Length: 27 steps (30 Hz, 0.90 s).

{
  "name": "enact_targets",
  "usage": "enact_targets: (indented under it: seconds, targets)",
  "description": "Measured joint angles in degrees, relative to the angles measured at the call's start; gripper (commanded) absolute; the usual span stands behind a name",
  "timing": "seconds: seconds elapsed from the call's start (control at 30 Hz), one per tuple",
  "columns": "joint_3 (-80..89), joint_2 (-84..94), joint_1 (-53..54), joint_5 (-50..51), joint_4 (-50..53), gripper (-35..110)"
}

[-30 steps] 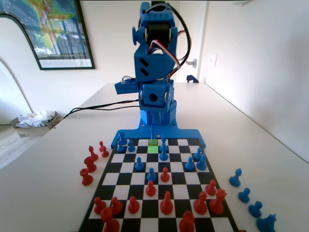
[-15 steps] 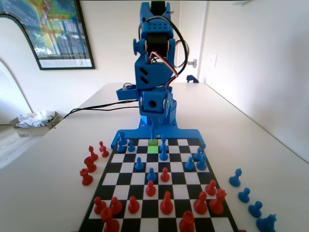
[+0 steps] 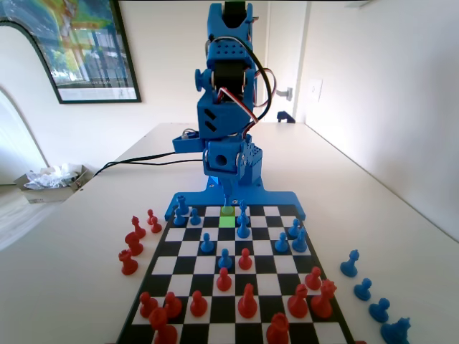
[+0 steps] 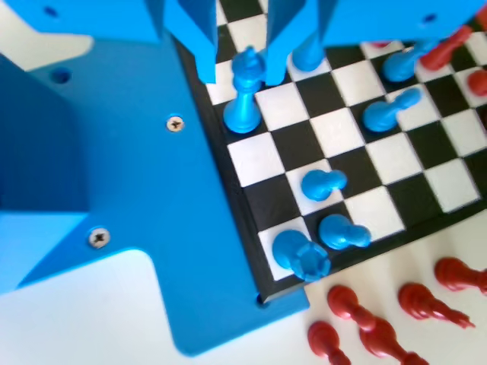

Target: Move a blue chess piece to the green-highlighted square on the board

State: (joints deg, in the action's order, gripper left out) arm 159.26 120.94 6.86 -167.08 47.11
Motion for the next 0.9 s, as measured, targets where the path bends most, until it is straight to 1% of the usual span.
enact_targets:
  seconds: [0.3, 0.5, 0.6, 0.9]
  targets:
    - [0.97, 0.00, 0.79, 0.00, -2.02, 10]
    - [1.14, 0.00, 0.26, 0.00, -1.49, 10]
    - [1.41, 0.00, 0.18, 0.00, -3.43, 9]
    - [2.11, 0.00, 0.70, 0.00, -4.83, 8]
